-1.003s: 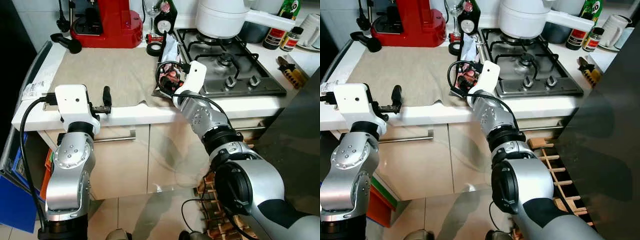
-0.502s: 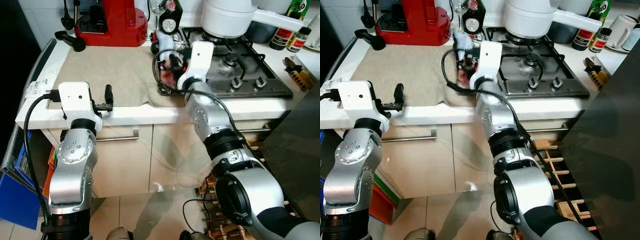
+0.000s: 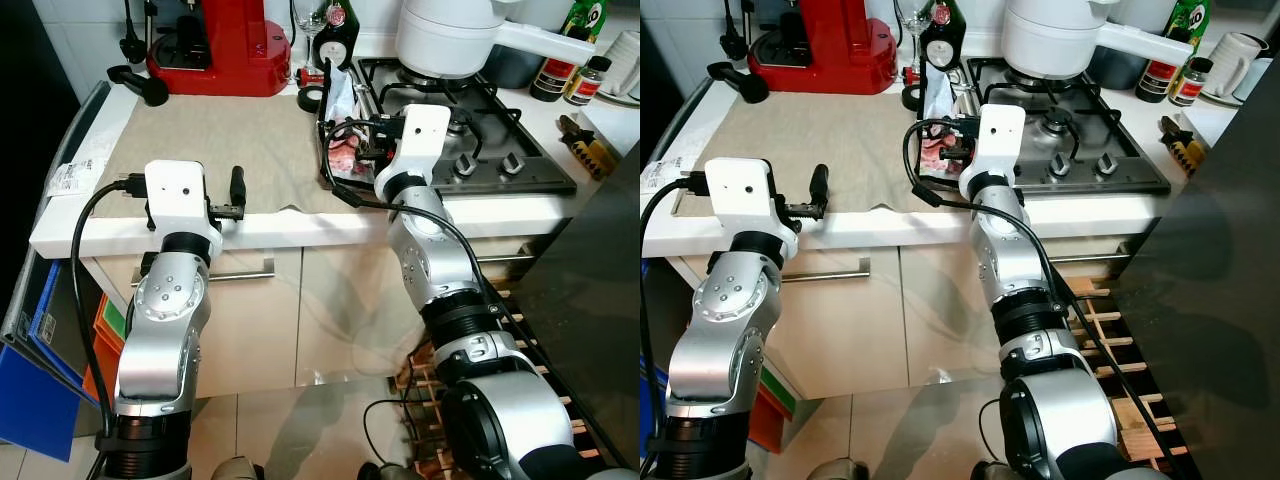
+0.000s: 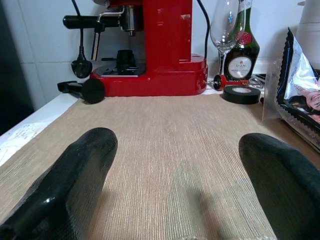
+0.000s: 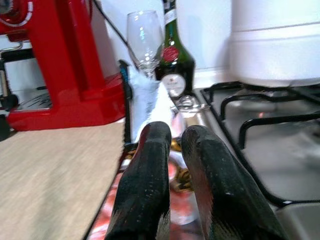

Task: Restocking fridge

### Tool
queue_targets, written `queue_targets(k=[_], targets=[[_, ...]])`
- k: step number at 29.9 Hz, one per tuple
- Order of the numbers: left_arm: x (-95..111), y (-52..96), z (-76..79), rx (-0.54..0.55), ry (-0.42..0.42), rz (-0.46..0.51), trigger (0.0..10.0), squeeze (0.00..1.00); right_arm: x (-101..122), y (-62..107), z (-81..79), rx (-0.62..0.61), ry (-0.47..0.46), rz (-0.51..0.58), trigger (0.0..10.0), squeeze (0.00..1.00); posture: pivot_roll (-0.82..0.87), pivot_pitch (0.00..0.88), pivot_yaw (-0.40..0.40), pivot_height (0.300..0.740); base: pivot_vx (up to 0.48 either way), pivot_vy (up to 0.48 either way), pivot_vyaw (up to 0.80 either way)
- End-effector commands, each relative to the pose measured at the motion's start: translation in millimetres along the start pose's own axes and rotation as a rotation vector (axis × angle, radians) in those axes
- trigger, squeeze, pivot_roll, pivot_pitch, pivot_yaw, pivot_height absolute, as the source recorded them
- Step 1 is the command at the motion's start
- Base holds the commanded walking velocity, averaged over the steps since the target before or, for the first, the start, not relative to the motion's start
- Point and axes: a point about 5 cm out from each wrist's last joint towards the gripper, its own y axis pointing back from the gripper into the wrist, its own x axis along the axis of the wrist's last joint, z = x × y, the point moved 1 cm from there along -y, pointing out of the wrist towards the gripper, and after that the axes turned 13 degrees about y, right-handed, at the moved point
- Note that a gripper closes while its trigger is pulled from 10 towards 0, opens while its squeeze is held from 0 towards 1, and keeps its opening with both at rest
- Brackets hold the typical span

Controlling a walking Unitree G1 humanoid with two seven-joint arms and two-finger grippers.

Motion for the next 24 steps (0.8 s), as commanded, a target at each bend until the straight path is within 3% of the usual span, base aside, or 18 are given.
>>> queue_targets(k=[1, 3, 4, 11, 15, 18, 19, 24], targets=[[0.8, -1.4, 3.5, -0.014, -0.013, 0.008, 10.0, 0.00, 6.2, -1.0, -0.1, -0.007, -0.015, 0.016, 10.0, 0.00, 0.14, 0.000, -0.049, 0.740, 0.000, 0.000, 0.00], [0.9, -1.5, 3.9, -0.015, -0.015, 0.012, 10.0, 0.00, 9.8, -1.9, 0.1, -0.009, -0.026, 0.031, 10.0, 0.00, 0.14, 0.000, -0.050, 0.740, 0.000, 0.000, 0.00], [1.0, -1.1, 4.2, -0.015, -0.017, 0.017, 10.0, 0.00, 13.9, -4.4, 1.6, -0.009, -0.022, 0.044, 10.0, 1.00, 0.14, 0.000, -0.057, 0.740, 0.000, 0.000, 0.00], [-0.9, 1.1, 6.9, -0.027, -0.038, 0.023, 10.0, 0.00, 22.1, -13.7, 6.2, -0.011, -0.002, 0.055, 10.0, 1.00, 0.15, 0.000, -0.069, 0.740, 0.000, 0.000, 0.00], [-6.2, 5.5, 11.6, -0.076, -0.053, 0.002, 10.0, 0.00, 17.0, -15.9, 8.5, -0.027, -0.047, 0.005, 10.0, 1.00, 0.16, 0.000, -0.068, 0.740, 0.000, 0.000, 0.00], [-10.0, 17.1, 16.8, -0.159, -0.077, 0.009, 10.0, 0.00, 10.5, -17.9, 10.0, -0.031, -0.081, -0.038, 10.0, 1.00, 0.17, 0.011, -0.063, 0.740, 0.000, 0.000, 0.00], [-7.2, 29.6, 16.7, -0.233, -0.105, 0.046, 10.0, 0.00, 8.3, -19.6, 10.8, -0.027, -0.084, -0.051, 10.0, 1.00, 0.19, 0.026, -0.062, 0.740, 0.000, 0.000, 0.00], [-8.0, 44.4, 8.6, -0.297, -0.148, 0.060, 10.0, 0.00, 5.8, -22.6, 9.1, -0.005, -0.089, -0.074, 10.0, 1.00, 0.21, 0.049, -0.062, 0.740, 0.000, 0.000, 0.00]])
